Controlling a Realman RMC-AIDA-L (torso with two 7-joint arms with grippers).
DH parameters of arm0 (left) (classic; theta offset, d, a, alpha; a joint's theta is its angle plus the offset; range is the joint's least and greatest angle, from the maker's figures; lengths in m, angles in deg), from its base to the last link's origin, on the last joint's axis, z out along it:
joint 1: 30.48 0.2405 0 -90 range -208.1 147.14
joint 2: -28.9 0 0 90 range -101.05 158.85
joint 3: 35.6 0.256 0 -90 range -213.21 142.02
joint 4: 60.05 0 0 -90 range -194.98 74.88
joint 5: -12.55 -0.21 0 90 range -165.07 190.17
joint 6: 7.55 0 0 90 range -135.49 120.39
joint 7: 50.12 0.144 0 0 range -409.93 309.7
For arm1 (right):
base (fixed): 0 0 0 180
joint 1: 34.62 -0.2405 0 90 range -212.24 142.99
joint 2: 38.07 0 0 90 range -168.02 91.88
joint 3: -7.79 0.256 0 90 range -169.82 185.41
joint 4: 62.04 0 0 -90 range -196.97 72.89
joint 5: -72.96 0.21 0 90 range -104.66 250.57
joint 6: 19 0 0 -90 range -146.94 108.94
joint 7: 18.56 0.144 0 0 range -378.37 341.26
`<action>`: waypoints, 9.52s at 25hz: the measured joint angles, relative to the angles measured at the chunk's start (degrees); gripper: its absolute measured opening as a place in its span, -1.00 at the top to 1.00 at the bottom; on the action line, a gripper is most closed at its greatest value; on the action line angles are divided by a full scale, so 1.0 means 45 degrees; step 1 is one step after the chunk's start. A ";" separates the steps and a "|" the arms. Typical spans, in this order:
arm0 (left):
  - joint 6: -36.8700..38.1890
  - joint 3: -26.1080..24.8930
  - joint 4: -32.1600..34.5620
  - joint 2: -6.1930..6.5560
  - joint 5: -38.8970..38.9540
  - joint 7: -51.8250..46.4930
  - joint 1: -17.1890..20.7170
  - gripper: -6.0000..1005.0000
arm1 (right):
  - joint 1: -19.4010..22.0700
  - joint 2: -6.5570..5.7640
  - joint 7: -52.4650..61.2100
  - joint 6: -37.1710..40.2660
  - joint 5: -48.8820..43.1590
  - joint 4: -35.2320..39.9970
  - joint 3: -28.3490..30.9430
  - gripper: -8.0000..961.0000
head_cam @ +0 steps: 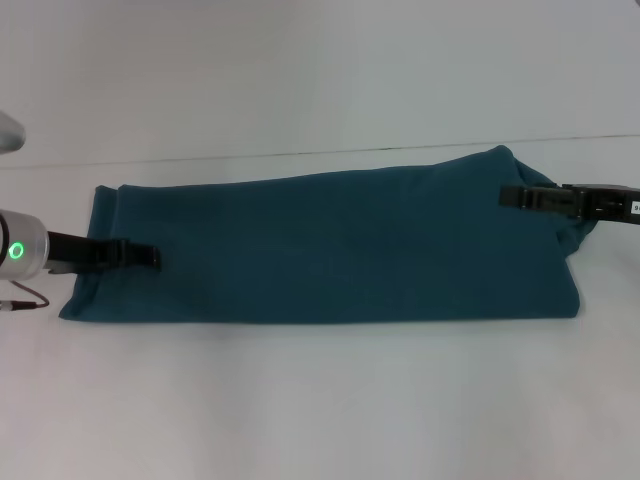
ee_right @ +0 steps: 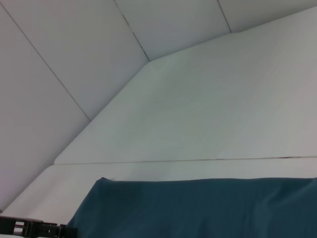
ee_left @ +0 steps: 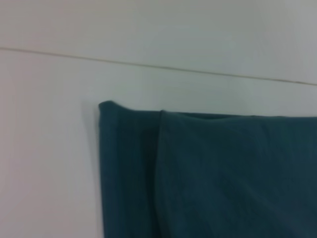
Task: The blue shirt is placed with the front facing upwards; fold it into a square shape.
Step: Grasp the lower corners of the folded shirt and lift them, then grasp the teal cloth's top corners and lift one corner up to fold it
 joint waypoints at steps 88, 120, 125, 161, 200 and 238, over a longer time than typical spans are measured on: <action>0.2672 0.0568 -0.4753 -0.0991 -0.0401 0.3344 0.2668 0.59 | 0.0092 -0.0465 0.2024 0.0872 -0.2382 0.1996 0.0119 -0.87; 0.3959 0.0568 -0.6055 -0.1208 -0.0410 0.2898 0.3364 0.94 | -0.0146 -0.0884 0.3048 0.1888 -0.6077 0.2731 0.0125 -0.89; 0.4070 0.0619 -0.6070 -0.1198 -0.0420 0.2899 0.3289 0.94 | -0.0974 -0.0785 0.4155 0.2217 -0.8022 0.2504 0.0091 -0.89; 0.4552 0.0640 -0.6224 -0.1107 -0.0424 0.2747 0.3119 0.95 | -0.2490 -0.0020 0.4572 -0.1042 -0.8961 -0.0633 -0.0176 -0.87; 0.6537 0.0513 -0.7716 -0.1147 -0.0445 0.2429 0.4374 0.85 | -0.1066 0.0217 0.4503 0.1061 -0.8905 0.1145 -0.0782 0.83; 0.6746 -0.1857 -0.8532 -0.1266 0.1406 0.2227 0.4237 -0.38 | -0.0019 0.0019 0.0038 0.3730 -0.2324 0.1863 0.2074 -0.43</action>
